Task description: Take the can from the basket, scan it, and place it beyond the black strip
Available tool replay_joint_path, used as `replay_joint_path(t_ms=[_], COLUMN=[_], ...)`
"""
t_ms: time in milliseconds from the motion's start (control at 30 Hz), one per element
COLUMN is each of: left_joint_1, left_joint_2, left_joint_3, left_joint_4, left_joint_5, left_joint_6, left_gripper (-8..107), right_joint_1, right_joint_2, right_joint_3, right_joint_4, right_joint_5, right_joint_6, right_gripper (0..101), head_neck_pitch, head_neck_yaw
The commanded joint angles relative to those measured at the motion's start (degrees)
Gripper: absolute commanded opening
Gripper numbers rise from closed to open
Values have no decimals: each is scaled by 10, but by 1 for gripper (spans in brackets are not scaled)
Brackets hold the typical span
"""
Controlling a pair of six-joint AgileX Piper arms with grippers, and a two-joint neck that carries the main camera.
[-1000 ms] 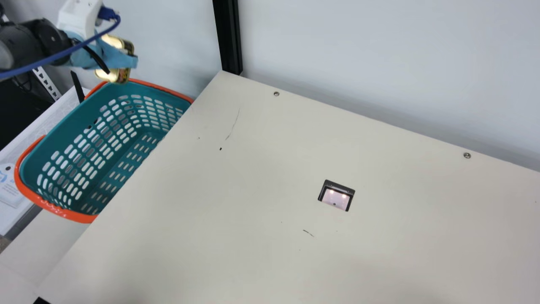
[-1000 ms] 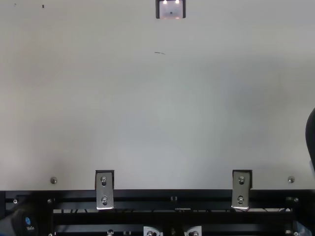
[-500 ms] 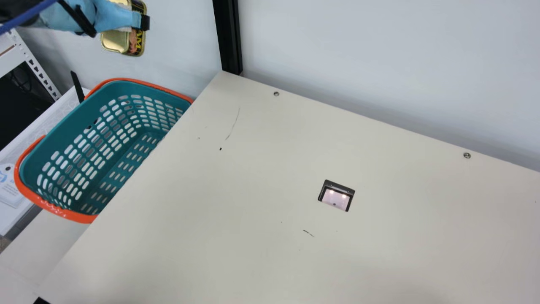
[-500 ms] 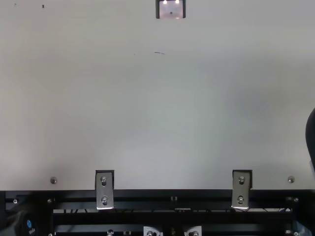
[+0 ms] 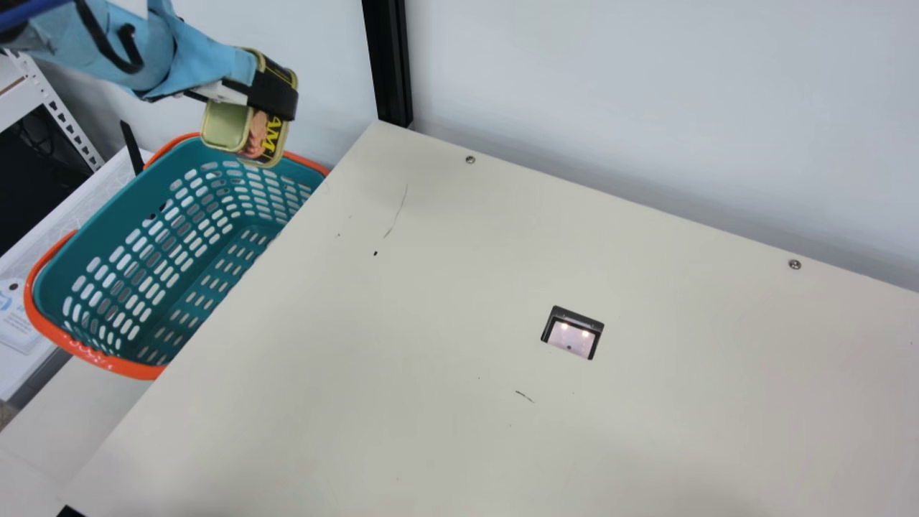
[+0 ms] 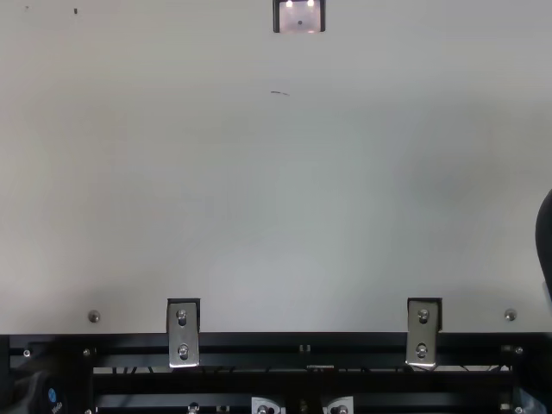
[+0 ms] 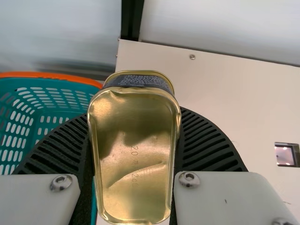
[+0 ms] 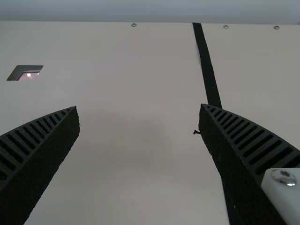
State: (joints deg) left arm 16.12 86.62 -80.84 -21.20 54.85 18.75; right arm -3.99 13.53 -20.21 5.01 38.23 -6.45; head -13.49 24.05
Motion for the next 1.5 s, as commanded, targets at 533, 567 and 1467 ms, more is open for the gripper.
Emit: replay_joint_path(t_ms=[533, 567, 1467], left_joint_1=[-15, -16, -64], left_joint_2=[-24, -26, -12], left_joint_3=[-7, -11, 131], left_joint_4=[-41, -47, -117], left_joint_5=[86, 100, 151], left_joint_6=[-70, -82, -283], left_gripper=[10, 10, 10], right_joint_1=[0, 0, 0], right_joint_2=[0, 0, 0], right_joint_3=[0, 0, 0], right_joint_4=[0, 0, -1], right_joint_5=[0, 0, 0], right_joint_6=[0, 0, 0], right_gripper=[101, 101, 101], head_neck_pitch=[-13, -13, -13], head_neck_yaw=[7, 7, 7])
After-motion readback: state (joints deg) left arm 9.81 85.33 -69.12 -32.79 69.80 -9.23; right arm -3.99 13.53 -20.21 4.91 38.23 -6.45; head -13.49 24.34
